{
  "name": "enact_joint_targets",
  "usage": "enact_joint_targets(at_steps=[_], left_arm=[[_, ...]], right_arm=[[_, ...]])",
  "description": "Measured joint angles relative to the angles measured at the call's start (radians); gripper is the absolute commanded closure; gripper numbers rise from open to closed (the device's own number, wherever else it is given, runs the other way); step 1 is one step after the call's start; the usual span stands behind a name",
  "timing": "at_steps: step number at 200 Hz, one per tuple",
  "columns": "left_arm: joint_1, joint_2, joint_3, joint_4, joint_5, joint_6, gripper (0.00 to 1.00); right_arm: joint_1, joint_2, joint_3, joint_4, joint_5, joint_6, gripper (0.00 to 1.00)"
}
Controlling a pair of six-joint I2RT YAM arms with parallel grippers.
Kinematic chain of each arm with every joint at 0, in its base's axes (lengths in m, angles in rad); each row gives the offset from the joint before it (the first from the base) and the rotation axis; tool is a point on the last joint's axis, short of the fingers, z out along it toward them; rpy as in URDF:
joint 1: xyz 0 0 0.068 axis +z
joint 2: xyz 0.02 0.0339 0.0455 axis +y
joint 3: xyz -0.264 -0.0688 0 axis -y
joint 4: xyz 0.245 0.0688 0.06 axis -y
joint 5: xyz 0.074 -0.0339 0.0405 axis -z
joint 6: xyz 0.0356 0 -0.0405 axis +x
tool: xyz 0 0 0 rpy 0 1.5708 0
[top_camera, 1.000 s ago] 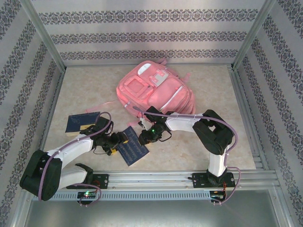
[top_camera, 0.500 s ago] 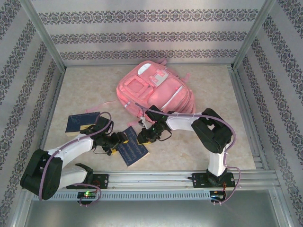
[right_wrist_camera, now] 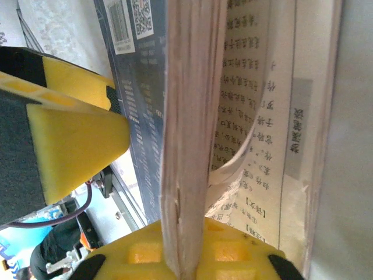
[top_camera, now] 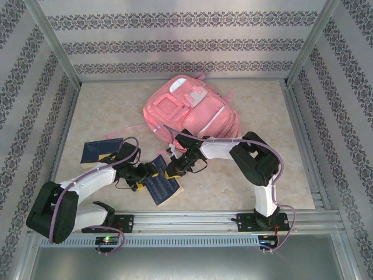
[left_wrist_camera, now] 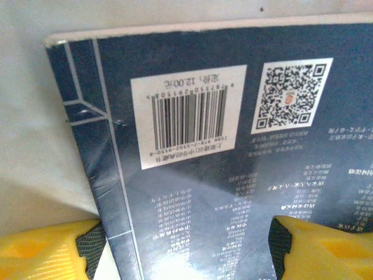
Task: Pack the student bag
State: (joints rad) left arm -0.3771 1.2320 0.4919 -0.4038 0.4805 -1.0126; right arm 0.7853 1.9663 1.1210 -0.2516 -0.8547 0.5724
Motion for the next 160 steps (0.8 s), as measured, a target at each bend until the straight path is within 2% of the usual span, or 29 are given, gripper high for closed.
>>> enact_joint_targets(at_steps=[32, 72, 106, 127, 160], left_arm=[[0.015, -0.044, 0.003, -0.009, 0.010, 0.043, 0.17], [0.062, -0.120, 0.010, 0.015, 0.014, 0.074, 0.16], [0.074, -0.121, 0.119, 0.008, 0.029, 0.119, 0.14], [0.091, -0.126, 0.186, 0.056, 0.074, 0.135, 0.14], [0.117, -0.140, 0.195, 0.204, 0.180, 0.113, 0.14]], right_arm=[[-0.031, -0.032, 0.002, -0.023, 0.018, 0.002, 0.98], [-0.100, -0.154, 0.010, -0.028, 0.019, 0.002, 1.00], [-0.132, -0.226, 0.058, -0.027, -0.011, 0.009, 1.00], [-0.143, -0.267, 0.082, -0.024, -0.033, 0.029, 1.00], [-0.177, -0.335, 0.090, 0.003, -0.060, 0.078, 1.00]])
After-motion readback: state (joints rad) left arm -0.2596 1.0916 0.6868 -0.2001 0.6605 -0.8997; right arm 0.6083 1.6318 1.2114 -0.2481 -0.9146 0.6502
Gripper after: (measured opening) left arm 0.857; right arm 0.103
